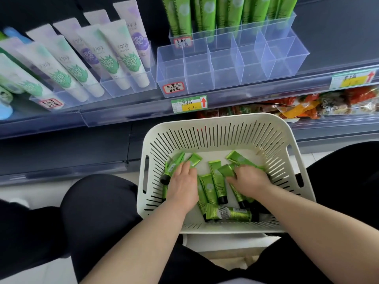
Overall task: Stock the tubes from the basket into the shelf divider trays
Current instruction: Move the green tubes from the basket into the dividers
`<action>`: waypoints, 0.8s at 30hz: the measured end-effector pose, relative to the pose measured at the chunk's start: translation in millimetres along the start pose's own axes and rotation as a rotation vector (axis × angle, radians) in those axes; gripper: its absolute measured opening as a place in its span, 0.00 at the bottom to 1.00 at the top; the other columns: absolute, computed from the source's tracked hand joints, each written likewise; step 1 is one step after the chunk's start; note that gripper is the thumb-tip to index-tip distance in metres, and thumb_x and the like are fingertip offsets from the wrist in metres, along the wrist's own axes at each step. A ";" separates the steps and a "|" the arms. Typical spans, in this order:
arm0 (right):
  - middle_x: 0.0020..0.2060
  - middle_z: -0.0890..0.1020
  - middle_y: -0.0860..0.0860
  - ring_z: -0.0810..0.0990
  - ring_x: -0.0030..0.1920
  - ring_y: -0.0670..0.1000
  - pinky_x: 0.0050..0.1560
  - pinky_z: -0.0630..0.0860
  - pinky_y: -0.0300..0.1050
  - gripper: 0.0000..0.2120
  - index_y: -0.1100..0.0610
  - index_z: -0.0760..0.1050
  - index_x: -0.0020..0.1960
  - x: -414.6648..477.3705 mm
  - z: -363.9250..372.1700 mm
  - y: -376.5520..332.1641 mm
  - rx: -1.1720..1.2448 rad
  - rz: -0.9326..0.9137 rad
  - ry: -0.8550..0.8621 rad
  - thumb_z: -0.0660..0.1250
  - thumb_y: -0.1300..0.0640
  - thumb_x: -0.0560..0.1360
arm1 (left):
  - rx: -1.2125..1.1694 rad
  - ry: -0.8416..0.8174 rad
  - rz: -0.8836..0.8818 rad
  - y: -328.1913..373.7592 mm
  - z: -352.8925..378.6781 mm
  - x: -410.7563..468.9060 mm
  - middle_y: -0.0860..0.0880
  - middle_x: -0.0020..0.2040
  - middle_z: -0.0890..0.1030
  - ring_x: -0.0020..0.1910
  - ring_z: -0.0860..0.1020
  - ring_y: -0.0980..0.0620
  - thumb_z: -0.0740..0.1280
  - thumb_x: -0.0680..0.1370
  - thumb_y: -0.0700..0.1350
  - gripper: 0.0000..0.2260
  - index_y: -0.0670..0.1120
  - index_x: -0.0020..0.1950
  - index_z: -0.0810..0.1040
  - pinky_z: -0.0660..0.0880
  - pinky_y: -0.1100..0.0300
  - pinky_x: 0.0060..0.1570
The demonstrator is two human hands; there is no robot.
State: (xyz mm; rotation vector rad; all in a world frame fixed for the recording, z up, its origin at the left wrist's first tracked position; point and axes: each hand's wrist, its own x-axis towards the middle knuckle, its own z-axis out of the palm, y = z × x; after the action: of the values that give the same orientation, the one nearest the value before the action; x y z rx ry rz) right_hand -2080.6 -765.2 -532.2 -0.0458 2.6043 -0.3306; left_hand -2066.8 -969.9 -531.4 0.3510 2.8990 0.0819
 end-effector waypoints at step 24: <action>0.43 0.70 0.47 0.75 0.47 0.54 0.39 0.64 0.44 0.14 0.59 0.70 0.57 -7.9 -25.7 -18.5 0.279 -0.193 0.251 0.62 0.49 0.79 | -0.024 -0.187 -0.182 -3.9 1.7 46.5 0.41 0.60 0.75 0.62 0.70 0.42 0.68 0.73 0.35 0.26 0.41 0.69 0.65 0.73 0.52 0.56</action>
State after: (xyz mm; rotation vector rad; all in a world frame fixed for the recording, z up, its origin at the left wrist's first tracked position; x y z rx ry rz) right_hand -2087.0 -776.6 -502.4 -0.1689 2.7783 -0.8136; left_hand -2111.4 -962.4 -543.2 0.0838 2.7275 0.0504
